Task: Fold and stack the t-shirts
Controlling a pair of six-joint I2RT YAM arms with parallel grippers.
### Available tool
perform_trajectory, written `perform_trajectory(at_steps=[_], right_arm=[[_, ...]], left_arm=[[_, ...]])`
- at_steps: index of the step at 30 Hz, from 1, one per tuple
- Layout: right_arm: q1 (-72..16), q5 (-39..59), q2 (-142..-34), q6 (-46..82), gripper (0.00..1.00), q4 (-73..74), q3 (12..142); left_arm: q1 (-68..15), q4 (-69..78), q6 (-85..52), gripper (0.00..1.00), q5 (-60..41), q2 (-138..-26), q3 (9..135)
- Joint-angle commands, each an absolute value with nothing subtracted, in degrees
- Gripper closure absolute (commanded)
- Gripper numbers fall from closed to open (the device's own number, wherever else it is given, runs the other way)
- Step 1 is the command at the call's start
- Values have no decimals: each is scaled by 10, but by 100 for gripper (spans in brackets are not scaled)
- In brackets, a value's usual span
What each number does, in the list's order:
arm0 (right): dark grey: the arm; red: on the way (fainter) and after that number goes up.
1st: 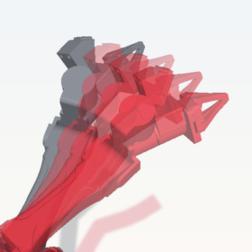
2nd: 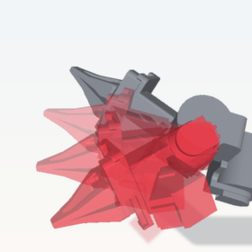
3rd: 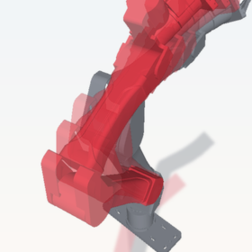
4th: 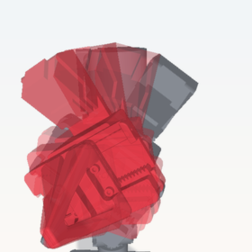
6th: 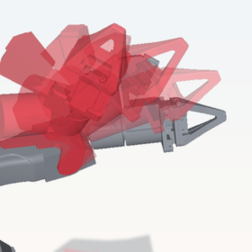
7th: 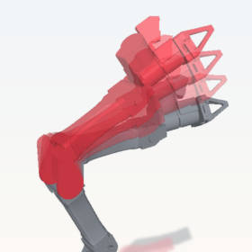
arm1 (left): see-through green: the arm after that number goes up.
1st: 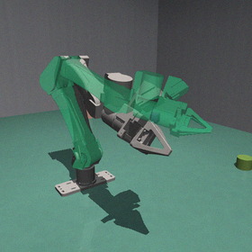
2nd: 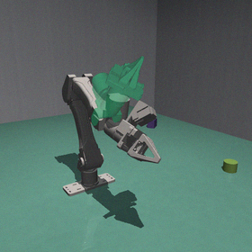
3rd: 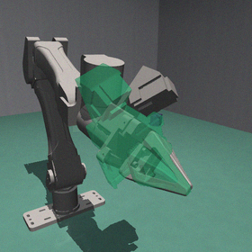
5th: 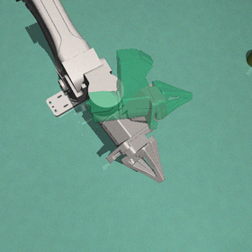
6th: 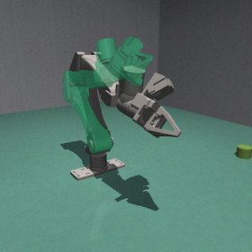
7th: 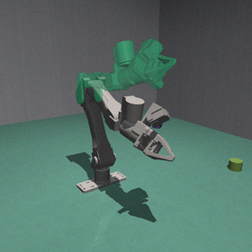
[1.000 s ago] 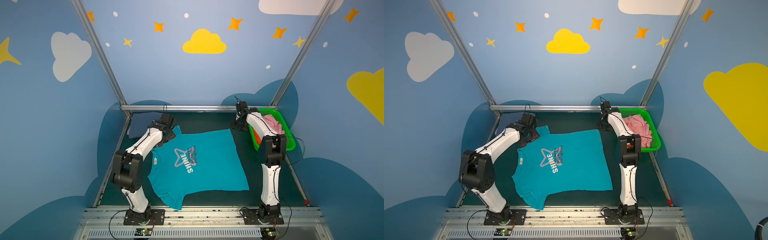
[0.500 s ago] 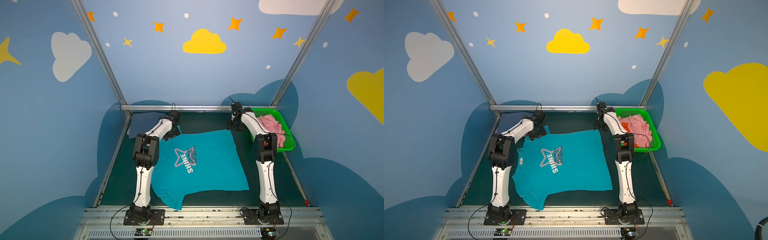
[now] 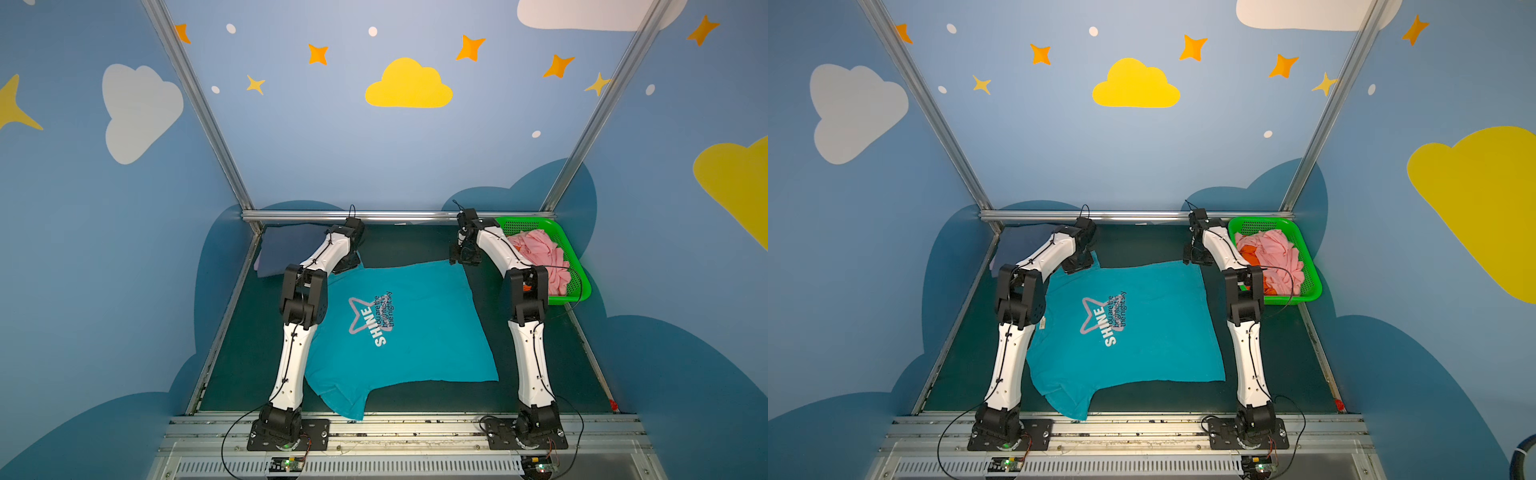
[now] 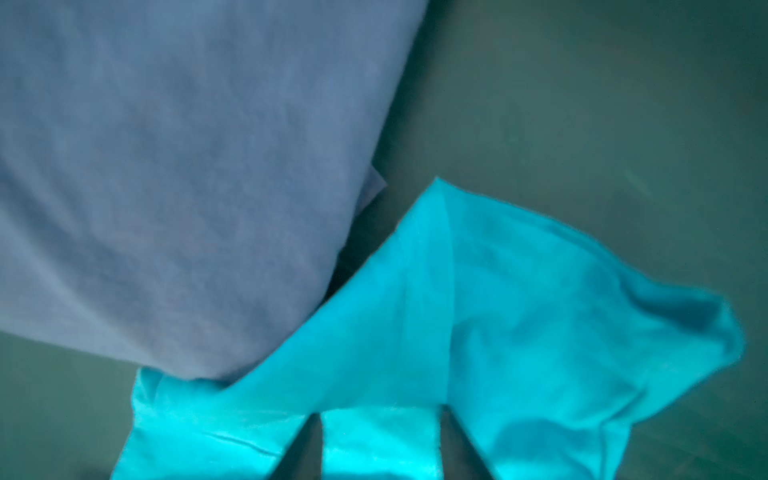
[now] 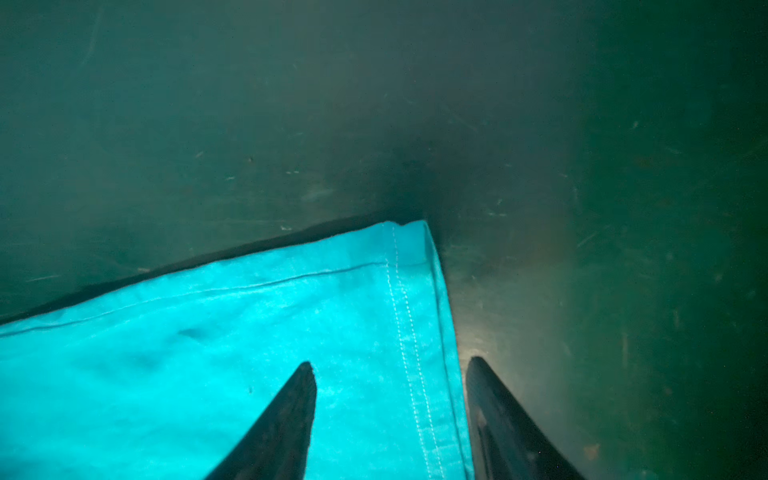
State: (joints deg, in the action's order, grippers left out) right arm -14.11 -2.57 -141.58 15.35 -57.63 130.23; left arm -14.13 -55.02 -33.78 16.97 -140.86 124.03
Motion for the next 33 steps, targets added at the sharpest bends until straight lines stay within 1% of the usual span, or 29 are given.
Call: perform_trajectory(at_steps=[1, 4, 11, 12, 13, 14, 15, 16, 21, 27, 30, 33], right_arm=[[-144, -28, -1426, 147, 41, -577, 1314], [-143, -25, -1428, 145, 41, -575, 1314], [-141, -23, -1432, 136, 40, -568, 1314], [-141, -23, -1432, 135, 40, -567, 1314], [-140, -22, -1433, 136, 40, -566, 1314], [-141, -21, -1433, 135, 40, -565, 1314], [-140, -19, -1433, 134, 40, -564, 1314], [-141, -18, -1433, 132, 40, -563, 1314], [-140, -17, -1433, 132, 40, -562, 1314], [-138, -18, -1436, 131, 40, -562, 1314], [-138, -18, -1438, 132, 40, -560, 1314], [-138, -15, -1440, 134, 40, -559, 1314]], left_arm=[[-139, -590, -325, 77, 199, -1429, 1277], [-139, -600, -320, 95, 204, -1431, 1296], [-139, -601, -306, 96, 219, -1405, 1297], [-139, -598, -303, 93, 216, -1402, 1295], [-140, -594, -301, 80, 211, -1400, 1292], [-141, -590, -300, 63, 206, -1401, 1291], [-142, -590, -300, 54, 201, -1403, 1293], [-142, -591, -299, 50, 197, -1407, 1298], [-148, -609, -300, 48, 200, -1447, 1342], [-149, -663, -294, 48, 223, -1519, 1439], [-149, -681, -293, 49, 232, -1538, 1464], [-149, -688, -293, 49, 236, -1539, 1463]])
